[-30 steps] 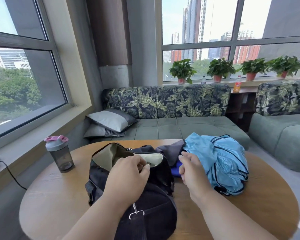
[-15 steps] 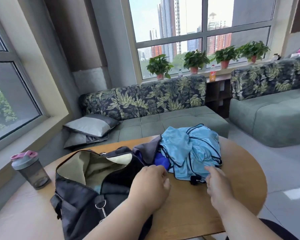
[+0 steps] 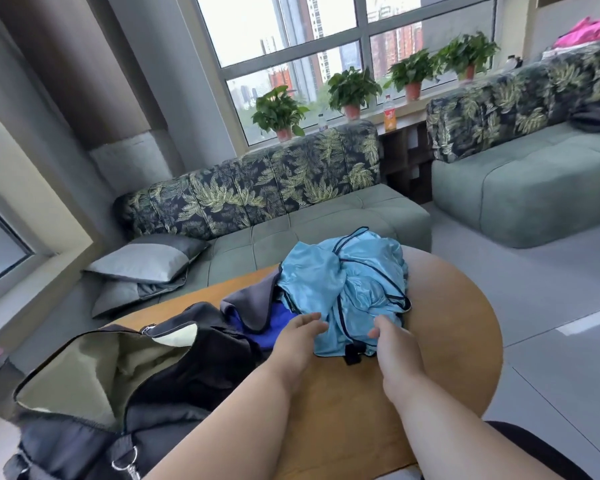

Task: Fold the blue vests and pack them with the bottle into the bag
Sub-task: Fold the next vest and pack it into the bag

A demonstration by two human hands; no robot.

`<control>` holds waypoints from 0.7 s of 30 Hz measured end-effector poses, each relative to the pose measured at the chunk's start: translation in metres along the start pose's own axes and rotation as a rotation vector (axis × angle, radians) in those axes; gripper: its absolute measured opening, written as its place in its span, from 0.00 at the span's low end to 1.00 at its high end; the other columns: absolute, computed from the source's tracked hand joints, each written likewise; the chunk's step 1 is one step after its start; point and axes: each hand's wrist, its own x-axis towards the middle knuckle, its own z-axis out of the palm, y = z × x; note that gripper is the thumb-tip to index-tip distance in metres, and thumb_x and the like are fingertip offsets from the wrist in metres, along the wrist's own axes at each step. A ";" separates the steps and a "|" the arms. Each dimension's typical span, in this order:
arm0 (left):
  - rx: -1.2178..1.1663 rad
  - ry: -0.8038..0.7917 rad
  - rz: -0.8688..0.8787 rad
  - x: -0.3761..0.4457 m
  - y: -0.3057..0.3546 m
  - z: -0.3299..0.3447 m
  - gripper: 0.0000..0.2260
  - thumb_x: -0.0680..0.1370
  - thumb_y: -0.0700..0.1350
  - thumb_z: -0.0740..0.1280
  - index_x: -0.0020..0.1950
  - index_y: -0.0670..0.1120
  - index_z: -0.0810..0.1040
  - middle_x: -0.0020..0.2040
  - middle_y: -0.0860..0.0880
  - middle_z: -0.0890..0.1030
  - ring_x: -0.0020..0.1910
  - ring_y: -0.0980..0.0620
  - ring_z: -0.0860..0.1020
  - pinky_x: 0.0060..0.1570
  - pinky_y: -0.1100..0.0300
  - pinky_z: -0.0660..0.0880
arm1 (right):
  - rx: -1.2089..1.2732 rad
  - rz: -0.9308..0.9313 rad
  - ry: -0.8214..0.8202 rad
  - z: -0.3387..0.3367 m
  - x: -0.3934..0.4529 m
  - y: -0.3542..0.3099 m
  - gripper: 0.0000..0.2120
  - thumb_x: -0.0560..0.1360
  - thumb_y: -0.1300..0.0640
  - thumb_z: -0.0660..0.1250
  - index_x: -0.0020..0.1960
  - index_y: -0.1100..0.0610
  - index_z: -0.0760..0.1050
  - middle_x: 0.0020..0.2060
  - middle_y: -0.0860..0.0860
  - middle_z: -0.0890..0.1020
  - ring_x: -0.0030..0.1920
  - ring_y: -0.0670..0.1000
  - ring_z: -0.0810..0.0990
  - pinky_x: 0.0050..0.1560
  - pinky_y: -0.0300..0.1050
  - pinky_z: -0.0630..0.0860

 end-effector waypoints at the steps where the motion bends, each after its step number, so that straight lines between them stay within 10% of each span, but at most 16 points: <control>1: -0.044 0.016 -0.001 0.005 0.001 0.003 0.16 0.76 0.45 0.75 0.63 0.49 0.83 0.58 0.49 0.86 0.59 0.49 0.82 0.63 0.55 0.77 | -0.018 -0.016 0.000 0.002 0.000 0.001 0.14 0.81 0.52 0.64 0.42 0.60 0.79 0.39 0.53 0.78 0.40 0.54 0.75 0.39 0.49 0.67; 8: -0.209 0.061 -0.005 0.011 0.009 0.008 0.15 0.80 0.36 0.70 0.66 0.44 0.79 0.57 0.47 0.84 0.51 0.54 0.83 0.41 0.65 0.78 | 0.003 -0.168 0.152 0.006 -0.005 0.017 0.19 0.82 0.50 0.62 0.37 0.60 0.73 0.30 0.52 0.74 0.34 0.55 0.73 0.37 0.49 0.66; 14: -0.198 0.076 0.001 -0.005 -0.001 -0.002 0.16 0.74 0.41 0.74 0.62 0.49 0.85 0.56 0.46 0.87 0.58 0.46 0.84 0.66 0.46 0.78 | 0.007 -0.175 0.109 0.005 -0.004 0.019 0.21 0.84 0.46 0.62 0.38 0.59 0.75 0.34 0.52 0.77 0.38 0.54 0.76 0.39 0.48 0.68; 21: -0.171 0.177 0.063 -0.068 -0.033 -0.020 0.05 0.81 0.42 0.73 0.55 0.49 0.87 0.46 0.50 0.89 0.49 0.47 0.87 0.59 0.47 0.83 | -0.015 -0.107 -0.117 0.015 -0.003 0.031 0.24 0.82 0.38 0.63 0.47 0.59 0.82 0.28 0.51 0.75 0.32 0.52 0.74 0.38 0.48 0.68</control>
